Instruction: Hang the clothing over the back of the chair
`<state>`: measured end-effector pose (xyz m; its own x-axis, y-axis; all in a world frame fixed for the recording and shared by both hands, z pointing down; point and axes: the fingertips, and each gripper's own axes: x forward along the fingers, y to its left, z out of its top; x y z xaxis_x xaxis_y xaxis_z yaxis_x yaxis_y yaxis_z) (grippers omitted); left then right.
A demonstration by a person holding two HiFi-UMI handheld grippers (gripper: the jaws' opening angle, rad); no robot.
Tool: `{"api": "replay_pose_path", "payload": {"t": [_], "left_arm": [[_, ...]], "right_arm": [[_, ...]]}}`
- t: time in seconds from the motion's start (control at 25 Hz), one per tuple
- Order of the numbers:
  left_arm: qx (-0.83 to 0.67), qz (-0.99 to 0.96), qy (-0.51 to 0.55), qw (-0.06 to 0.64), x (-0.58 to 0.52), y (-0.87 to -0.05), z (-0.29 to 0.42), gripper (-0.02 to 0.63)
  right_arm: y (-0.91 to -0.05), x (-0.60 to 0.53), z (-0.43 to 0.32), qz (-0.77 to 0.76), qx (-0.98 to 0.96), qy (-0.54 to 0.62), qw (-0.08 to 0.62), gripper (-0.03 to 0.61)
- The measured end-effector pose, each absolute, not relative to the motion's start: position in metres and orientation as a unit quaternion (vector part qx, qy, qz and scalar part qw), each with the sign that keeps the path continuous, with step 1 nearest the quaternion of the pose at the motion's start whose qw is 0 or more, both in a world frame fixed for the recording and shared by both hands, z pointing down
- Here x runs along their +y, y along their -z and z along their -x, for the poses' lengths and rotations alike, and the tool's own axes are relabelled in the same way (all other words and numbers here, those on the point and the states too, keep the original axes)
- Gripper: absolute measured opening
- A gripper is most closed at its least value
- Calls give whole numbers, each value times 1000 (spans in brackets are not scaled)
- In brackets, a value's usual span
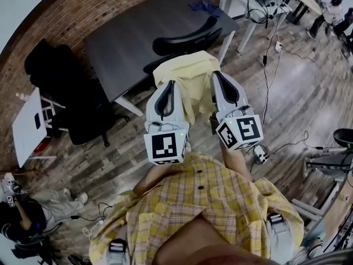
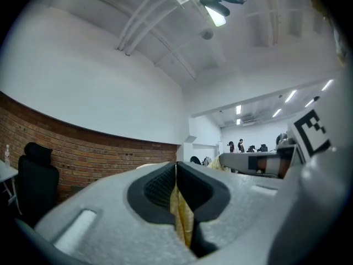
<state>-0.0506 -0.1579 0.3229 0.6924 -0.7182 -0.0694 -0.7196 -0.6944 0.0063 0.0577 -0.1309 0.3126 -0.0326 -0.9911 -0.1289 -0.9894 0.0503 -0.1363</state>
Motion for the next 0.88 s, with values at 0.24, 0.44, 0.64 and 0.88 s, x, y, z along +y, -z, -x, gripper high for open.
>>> {"api": "replay_pose_path", "payload": {"t": [0.24,0.44,0.64,0.88], "left_arm": [[377,925,-41,16,-198,-307,39,9],[374,926,-53,21,-209,-302,27,9],[388,920,-52,24,-220,-301,16,9],[422,903,-72,35,-233,-290,-4,9]], "right_arm": [[-299,-170,-73,697,711,-4,95,12],[-295,-184,-84,695,712,-8,101,12],[-291,-197,-97,682,723,-13,110,12],[-275,-214,-121,651,749,-30,121,12]]}}
